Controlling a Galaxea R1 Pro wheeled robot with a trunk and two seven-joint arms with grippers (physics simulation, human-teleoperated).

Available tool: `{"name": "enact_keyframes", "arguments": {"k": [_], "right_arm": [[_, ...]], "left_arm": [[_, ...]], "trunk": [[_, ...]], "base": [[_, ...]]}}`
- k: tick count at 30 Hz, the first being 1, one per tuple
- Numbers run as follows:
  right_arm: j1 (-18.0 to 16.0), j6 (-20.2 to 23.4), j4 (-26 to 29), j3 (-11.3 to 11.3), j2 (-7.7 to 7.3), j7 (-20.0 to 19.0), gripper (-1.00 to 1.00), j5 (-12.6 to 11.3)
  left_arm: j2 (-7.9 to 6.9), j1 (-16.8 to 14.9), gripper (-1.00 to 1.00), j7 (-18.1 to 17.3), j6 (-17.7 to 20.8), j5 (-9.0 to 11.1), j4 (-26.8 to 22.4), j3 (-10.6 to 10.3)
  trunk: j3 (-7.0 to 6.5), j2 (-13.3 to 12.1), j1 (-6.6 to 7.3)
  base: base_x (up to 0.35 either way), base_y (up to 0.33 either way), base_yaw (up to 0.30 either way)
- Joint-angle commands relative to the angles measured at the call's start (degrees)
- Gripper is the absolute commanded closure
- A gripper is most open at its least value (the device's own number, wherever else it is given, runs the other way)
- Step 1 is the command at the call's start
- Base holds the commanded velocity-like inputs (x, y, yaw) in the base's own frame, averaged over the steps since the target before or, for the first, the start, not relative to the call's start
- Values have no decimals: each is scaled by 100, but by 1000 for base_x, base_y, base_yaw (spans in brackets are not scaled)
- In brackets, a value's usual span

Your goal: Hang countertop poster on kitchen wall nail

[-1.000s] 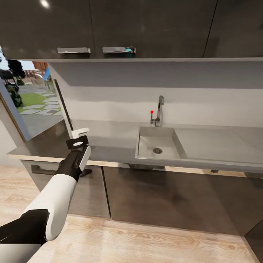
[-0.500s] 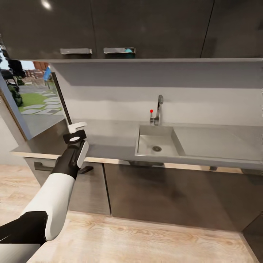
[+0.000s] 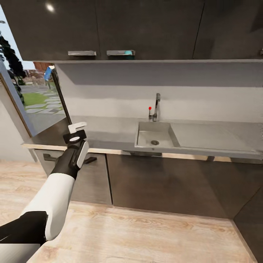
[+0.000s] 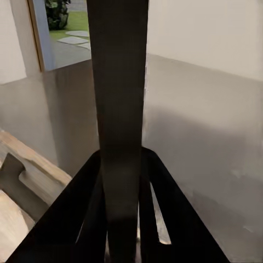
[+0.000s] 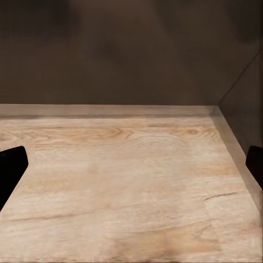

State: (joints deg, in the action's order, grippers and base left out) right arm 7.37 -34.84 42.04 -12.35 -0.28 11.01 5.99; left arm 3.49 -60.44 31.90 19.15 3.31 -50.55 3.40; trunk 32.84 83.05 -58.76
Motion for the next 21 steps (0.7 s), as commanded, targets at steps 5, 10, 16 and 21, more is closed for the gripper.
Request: {"name": "enact_keyframes", "arguments": {"k": [5,10,16,21], "right_arm": [[1,3,6,-4,-10,41,-100,60],[1,3,6,-4,-15,41,-100,60],[1,3,6,-4,-23,41,-100,60],[1,3,0,-4,-25,41,-100,60]], "left_arm": [[-5,-3,100,25,21,20,0,3],[-6,-3,100,21,19,20,-6,-4],[-6,-3,100,19,18,20,-8,-6],[-6,-3,100,19,13,23,-4,-6]], "trunk": [[5,3,3],[5,3,3],[5,3,3],[5,3,3]], "base": [[-320,0,0],[-332,0,0],[-335,0,0],[-335,0,0]]}}
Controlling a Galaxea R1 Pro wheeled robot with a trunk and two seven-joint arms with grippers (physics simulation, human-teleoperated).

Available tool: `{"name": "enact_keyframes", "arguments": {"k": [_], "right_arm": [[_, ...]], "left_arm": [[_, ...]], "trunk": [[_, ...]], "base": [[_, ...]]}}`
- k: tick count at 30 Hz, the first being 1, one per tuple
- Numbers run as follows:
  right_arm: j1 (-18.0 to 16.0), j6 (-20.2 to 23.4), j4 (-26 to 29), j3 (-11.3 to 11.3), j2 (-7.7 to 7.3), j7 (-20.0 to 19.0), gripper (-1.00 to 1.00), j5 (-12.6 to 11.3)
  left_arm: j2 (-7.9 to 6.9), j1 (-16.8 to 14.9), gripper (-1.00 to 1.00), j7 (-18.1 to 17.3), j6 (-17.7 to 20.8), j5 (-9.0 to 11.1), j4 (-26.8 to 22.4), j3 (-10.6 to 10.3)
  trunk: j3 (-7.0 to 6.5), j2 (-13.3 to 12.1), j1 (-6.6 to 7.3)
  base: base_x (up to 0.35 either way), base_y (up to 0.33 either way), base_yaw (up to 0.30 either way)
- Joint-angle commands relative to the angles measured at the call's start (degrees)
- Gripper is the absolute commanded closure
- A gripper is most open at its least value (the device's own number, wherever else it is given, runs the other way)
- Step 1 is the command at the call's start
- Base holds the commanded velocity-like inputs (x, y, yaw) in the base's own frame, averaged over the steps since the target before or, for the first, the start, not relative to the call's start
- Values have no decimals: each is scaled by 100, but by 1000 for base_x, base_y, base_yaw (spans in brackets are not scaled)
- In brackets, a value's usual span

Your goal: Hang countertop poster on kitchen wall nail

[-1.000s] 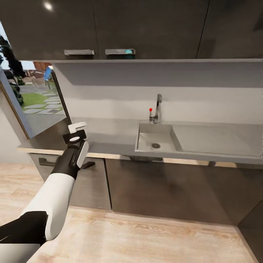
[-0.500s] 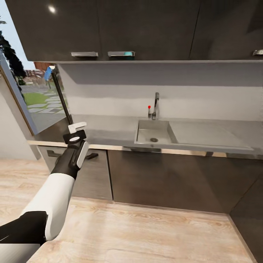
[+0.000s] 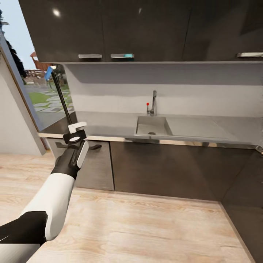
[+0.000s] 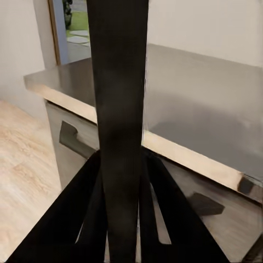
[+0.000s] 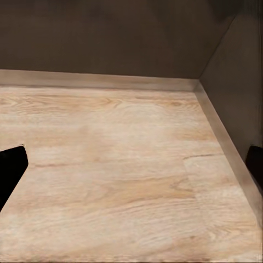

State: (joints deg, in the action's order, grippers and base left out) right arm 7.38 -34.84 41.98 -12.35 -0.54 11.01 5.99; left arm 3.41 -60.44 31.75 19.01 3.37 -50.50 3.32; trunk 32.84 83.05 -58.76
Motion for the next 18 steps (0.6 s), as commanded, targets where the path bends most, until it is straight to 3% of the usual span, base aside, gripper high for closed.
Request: {"name": "enact_keyframes", "arguments": {"k": [1,9,13,15,17,18], "right_arm": [[1,3,5,-4,1,41,-100,60],[1,3,3,-4,1,41,-100,61],[1,3,3,-4,1,41,-100,61],[1,3,3,-4,1,41,-100,60],[1,3,3,-4,1,41,-100,60],[1,3,3,-4,1,41,-100,60]], "left_arm": [[2,-3,100,34,27,19,-9,3],[11,-3,100,30,30,29,-27,-13],[31,-3,100,-36,51,39,-214,-37],[41,-3,100,-318,135,44,-328,-74],[54,-1,100,-1027,421,47,-528,-121],[56,0,100,-1191,486,47,-583,-128]], "trunk": [[5,3,3],[5,3,3],[5,3,3],[5,3,3],[5,3,3],[5,3,3]], "base": [[-336,0,0],[-335,0,0],[-187,0,0],[-62,0,0],[-29,0,0],[-18,0,0]]}}
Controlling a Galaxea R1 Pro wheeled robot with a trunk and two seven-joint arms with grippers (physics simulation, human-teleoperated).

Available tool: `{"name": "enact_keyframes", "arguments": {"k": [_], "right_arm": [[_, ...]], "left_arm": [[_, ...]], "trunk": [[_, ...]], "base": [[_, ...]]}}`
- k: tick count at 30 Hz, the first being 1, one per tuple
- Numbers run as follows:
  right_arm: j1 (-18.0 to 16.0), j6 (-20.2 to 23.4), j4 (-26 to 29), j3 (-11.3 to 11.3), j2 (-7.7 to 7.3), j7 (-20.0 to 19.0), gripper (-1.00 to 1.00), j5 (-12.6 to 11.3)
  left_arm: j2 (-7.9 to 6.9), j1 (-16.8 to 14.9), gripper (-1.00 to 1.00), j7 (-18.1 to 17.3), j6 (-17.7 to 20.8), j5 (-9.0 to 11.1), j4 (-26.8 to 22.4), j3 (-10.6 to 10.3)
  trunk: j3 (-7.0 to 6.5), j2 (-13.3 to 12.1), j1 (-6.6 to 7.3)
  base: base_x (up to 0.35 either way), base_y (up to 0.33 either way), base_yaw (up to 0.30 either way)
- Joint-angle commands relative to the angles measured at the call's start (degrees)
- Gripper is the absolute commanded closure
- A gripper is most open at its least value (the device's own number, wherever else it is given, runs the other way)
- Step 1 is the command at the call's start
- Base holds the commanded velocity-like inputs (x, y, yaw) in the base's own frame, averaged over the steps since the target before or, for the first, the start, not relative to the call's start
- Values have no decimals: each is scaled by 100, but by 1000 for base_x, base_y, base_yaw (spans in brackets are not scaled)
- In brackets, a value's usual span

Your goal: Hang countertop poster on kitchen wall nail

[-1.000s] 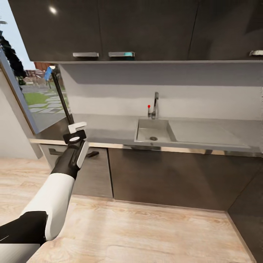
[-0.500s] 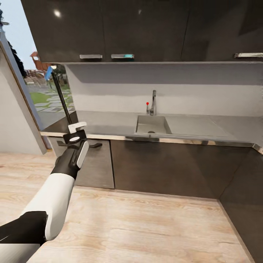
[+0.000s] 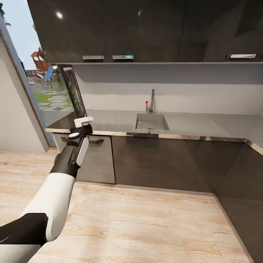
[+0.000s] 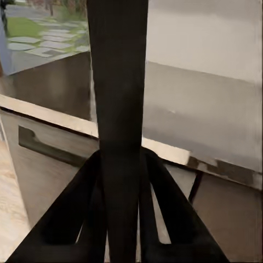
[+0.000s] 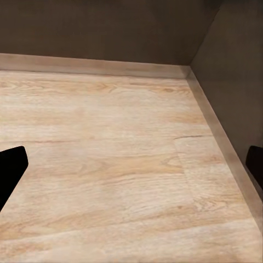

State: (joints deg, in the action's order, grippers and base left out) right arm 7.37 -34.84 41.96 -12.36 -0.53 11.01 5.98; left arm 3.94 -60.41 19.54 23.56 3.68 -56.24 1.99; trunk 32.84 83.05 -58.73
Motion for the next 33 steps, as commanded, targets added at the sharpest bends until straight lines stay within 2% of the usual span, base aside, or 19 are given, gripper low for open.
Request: {"name": "enact_keyframes", "arguments": {"k": [1,3,4,8,9,14,15,17,18,19,20,24,25,26,29,30,31,32,33], "right_arm": [[1,4,5,-3,1,42,-100,61],[1,4,5,-3,1,42,-100,61],[1,4,5,-3,1,42,-100,61],[1,4,5,-3,1,42,-100,61],[1,4,5,-3,-1,42,-100,61],[0,10,8,-6,-7,35,-100,61],[0,12,10,-5,-7,29,-100,64],[0,16,11,-4,-11,24,-100,92],[1,19,12,-4,-19,19,-100,166],[-1,22,13,-3,-22,17,-100,221],[-4,28,13,-5,-30,8,-100,356],[-19,37,20,-9,-84,-108,-100,637],[-33,46,34,-12,-114,-208,-100,692],[-43,62,44,-14,-128,-270,-100,712],[-164,359,188,-20,-230,-759,-100,765],[-180,448,241,-24,-249,-884,-100,766],[-207,641,380,-34,-279,-1159,-100,762],[-237,966,673,-56,-306,-1629,-100,754],[-244,1079,784,-61,-311,-1792,-100,754]], "left_arm": [[4,-2,100,-127,85,16,-66,-1],[5,2,100,-579,193,17,-244,-12],[-6,7,100,-1032,257,18,-454,-13],[-27,16,100,-1858,478,13,-730,-8],[-49,18,100,-2218,618,8,-787,-5],[-349,20,100,-3665,830,7,-860,-4],[-445,20,100,-4222,851,-3,-844,-5],[-530,20,100,-4741,862,-11,-812,-5],[-618,22,100,-5190,869,-16,-767,-5],[-666,23,100,-5386,871,-18,-742,-5],[-755,26,100,-5744,874,-21,-690,-10],[-877,51,100,-6545,869,-26,-523,-19],[-915,75,100,-6876,861,-28,-416,-20],[-934,92,100,-7044,854,-29,-354,-22],[-1007,150,100,-7912,710,-39,38,-68],[-1018,156,100,-8070,650,-40,130,-75],[-1037,164,100,-8354,496,-57,317,-86],[-1053,171,100,-8728,196,-157,622,-98],[-1057,173,100,-8846,90,-208,732,-101]], "trunk": [[5,3,0],[5,3,0],[5,3,0],[5,3,0],[5,3,0],[5,3,0],[5,3,0],[5,3,0],[5,3,0],[5,3,0],[5,3,0],[5,3,0],[5,3,0],[5,3,0],[5,3,0],[5,3,0],[5,3,0],[5,3,0],[5,3,0]], "base": [[-14,0,0],[-8,0,0],[-4,0,0],[-2,0,0],[0,0,0],[0,0,0],[0,0,0],[0,0,0],[0,0,0],[0,0,0],[0,0,0],[0,0,0],[0,0,0],[0,0,0],[0,0,0],[0,0,0],[0,0,0],[0,0,0],[0,0,0]]}}
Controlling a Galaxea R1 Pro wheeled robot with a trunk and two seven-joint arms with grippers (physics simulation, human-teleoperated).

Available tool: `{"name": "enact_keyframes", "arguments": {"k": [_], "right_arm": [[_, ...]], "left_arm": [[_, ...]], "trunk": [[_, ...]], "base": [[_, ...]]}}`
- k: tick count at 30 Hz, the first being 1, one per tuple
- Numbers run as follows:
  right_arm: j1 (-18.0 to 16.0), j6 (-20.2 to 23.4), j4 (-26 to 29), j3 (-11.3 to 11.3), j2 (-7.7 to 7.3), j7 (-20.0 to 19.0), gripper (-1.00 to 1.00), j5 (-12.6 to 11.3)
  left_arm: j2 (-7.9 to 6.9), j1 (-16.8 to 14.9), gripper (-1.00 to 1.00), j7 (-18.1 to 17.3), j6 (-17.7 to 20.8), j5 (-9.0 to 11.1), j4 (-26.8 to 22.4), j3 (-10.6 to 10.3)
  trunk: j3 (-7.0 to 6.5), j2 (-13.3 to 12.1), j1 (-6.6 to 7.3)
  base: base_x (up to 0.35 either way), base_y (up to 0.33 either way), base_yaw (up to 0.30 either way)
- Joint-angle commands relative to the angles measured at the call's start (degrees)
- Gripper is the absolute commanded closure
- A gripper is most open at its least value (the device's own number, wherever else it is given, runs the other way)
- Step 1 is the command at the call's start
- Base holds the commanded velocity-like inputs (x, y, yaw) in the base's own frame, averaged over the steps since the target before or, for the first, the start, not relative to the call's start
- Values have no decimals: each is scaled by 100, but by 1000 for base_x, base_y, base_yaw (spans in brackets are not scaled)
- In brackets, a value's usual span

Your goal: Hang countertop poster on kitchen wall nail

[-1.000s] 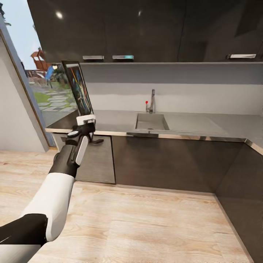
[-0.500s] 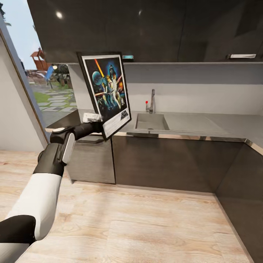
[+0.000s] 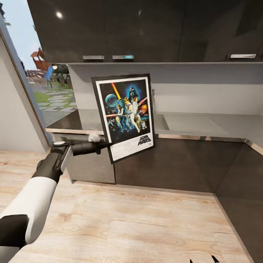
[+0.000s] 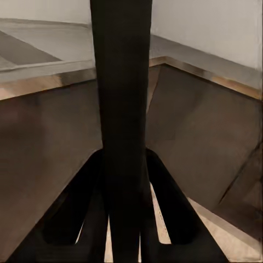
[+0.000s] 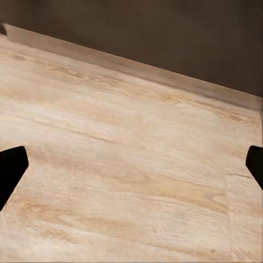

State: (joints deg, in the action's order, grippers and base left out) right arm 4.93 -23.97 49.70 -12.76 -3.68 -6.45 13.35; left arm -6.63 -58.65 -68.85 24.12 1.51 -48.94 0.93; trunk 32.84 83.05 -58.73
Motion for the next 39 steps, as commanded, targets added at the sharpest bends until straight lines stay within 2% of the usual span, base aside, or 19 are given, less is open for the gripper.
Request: {"name": "enact_keyframes", "arguments": {"k": [1,2,4,7,9,11,13,15,16,17,18,19,20,22,23,26,28,36,39], "right_arm": [[-7,109,121,-26,-1,-206,-100,18],[-15,232,231,-29,-4,-359,-100,16],[-49,785,687,-40,-26,-920,-100,12],[-132,1287,1105,-46,-81,-1404,-100,2],[-335,2159,1694,-57,-235,-2361,-100,-5],[-499,2547,1901,-63,-356,-2913,-100,-6],[-631,2733,1981,-68,-465,-3300,-100,-9],[-897,2983,2065,-139,-707,-4159,-100,-26],[-958,3033,2076,-188,-757,-4388,-100,-42],[-1091,3131,2093,-343,-836,-4881,-100,-106],[-1160,3181,2099,-434,-866,-5132,-100,-148],[-1373,3377,2111,-732,-945,-5868,-100,-260],[-1443,3457,2113,-830,-981,-6105,-100,-286],[-1688,3845,2104,-1090,-1186,-6892,-100,-348],[-1840,4178,2100,-1182,-1381,-7259,-100,-389],[-1979,4482,2098,-1220,-1522,-7526,-100,-411],[-2170,4759,2097,-1241,-1622,-7935,-100,-425],[-2278,4869,2088,-1224,-1660,-8176,-100,-429],[-2291,4881,2079,-1187,-1654,-8208,-100,-423]], "left_arm": [[-3,-2,100,-125,-70,-47,115,3],[-5,-1,100,-245,-173,-103,231,1],[-11,2,100,-795,-524,-269,653,-1],[-17,3,100,-1224,-745,-336,910,0],[-84,3,100,-1772,-1008,-378,1225,2],[-110,5,100,-2055,-1089,-387,1348,0],[-122,4,100,-2115,-1141,-391,1425,-2],[-135,4,100,-2115,-1282,-394,1617,-4],[-137,4,100,-2115,-1316,-395,1661,-4],[-139,5,100,-2115,-1369,-396,1737,-5],[-140,4,100,-2115,-1390,-396,1772,-7],[-139,7,100,-2115,-1430,-396,1894,-10],[-140,6,100,-2115,-1438,-396,1933,-13],[-138,5,100,-2115,-1458,-397,2049,-33],[-138,5,100,-2115,-1475,-397,2143,-87],[-138,5,100,-2115,-1572,-397,2250,-196],[-136,8,100,-2115,-1854,-392,2477,-442],[-123,9,100,-2115,-2024,-389,2703,-741],[-116,10,100,-2115,-2052,-382,2724,-946]], "trunk": [[4,3,0],[4,3,0],[4,3,0],[4,3,0],[4,3,0],[4,3,0],[4,3,0],[4,3,0],[4,3,0],[4,3,0],[4,3,0],[4,3,0],[4,3,0],[4,3,0],[4,3,0],[4,3,0],[4,3,0],[4,3,0],[4,3,0]], "base": [[0,0,0],[0,0,0],[0,0,0],[0,0,0],[0,0,0],[0,0,0],[0,0,0],[0,0,0],[0,0,0],[0,0,0],[0,0,0],[0,0,0],[0,0,0],[0,0,0],[0,0,0],[0,0,0],[0,0,0],[0,0,0],[0,0,0]]}}
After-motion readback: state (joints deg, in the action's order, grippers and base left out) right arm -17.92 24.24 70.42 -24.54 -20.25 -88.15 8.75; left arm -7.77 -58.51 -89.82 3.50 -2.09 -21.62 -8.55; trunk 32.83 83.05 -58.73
